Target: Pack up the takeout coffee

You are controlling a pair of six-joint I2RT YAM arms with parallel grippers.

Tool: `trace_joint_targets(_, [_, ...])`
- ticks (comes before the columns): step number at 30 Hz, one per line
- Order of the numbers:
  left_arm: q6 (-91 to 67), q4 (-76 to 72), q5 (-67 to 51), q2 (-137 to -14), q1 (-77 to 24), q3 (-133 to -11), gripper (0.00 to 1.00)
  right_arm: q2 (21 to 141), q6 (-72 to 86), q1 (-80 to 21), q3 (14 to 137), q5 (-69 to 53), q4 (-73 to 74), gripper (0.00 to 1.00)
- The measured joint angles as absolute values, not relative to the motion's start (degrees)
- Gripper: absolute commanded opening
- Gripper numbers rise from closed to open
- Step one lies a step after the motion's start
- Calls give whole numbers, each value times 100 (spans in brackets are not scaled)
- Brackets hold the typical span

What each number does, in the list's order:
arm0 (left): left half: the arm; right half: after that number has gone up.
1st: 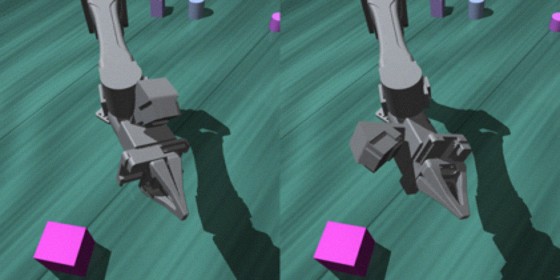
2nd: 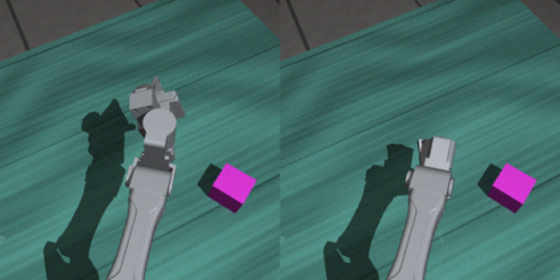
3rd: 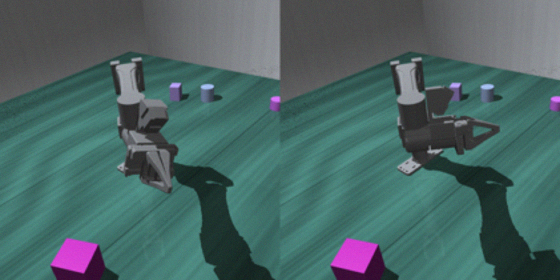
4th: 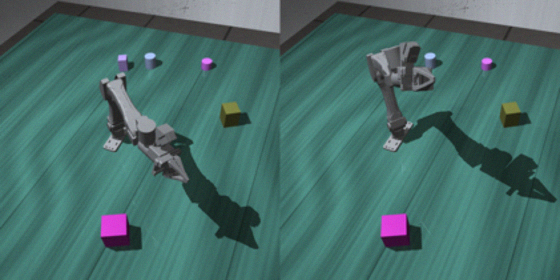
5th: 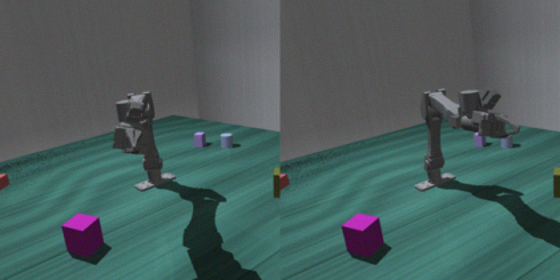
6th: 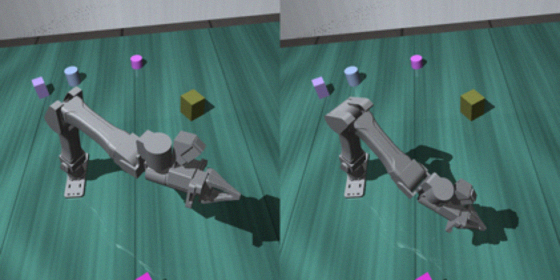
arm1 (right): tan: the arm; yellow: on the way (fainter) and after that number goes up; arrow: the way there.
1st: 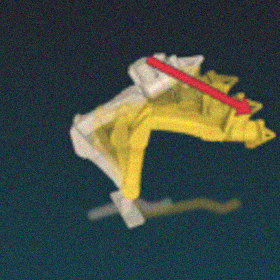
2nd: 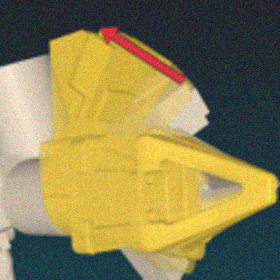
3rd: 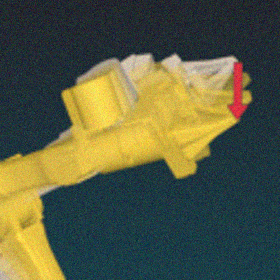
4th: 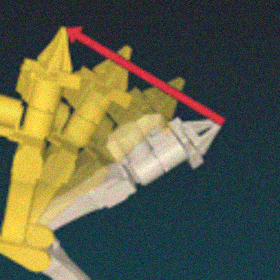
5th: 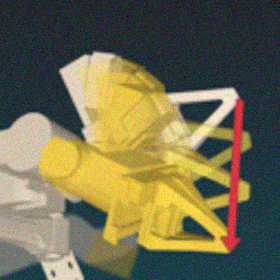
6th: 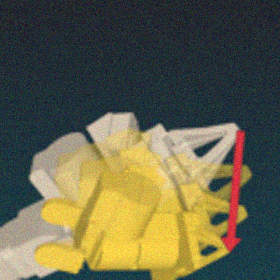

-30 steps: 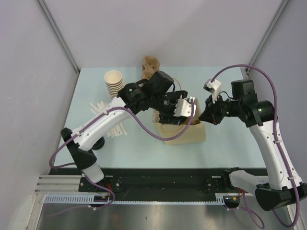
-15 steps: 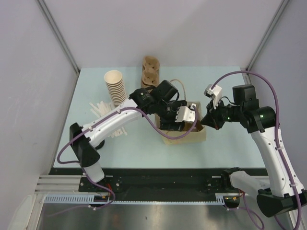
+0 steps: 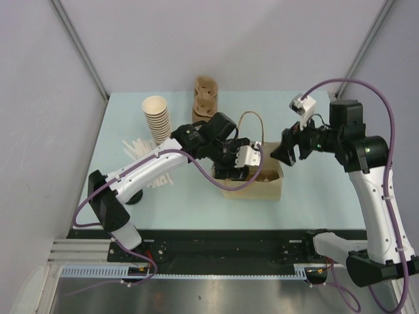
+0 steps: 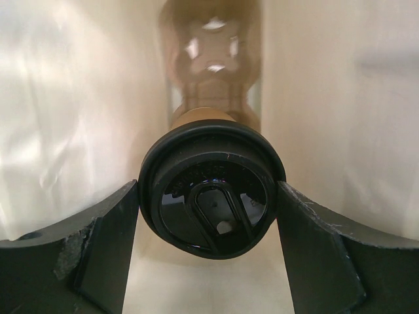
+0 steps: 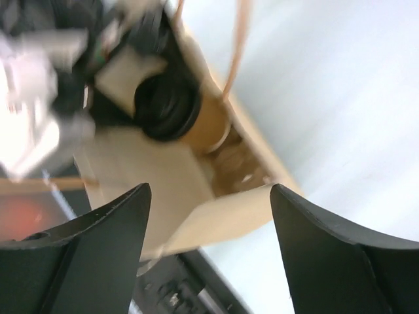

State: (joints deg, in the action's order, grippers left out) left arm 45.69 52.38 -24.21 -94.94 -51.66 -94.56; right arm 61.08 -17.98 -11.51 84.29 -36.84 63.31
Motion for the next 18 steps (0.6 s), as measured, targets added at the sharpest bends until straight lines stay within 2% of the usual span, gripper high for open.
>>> trace_joint_targets(4, [4615, 5238, -2421, -9494, -5218, -9456, 34, 6637, -1800, -1111, 9135, -3669, 5988, 84])
trace_joint_targets(9, [4619, 5236, -2418, -9494, -5229, -9459, 34, 6917, -2399, -1319, 9172, -3594, 5937, 85])
trace_joint_targets(18, [4657, 5221, -2403, -9494, -5328, -9456, 34, 7297, -3218, -1905, 8847, -3332, 5780, 78])
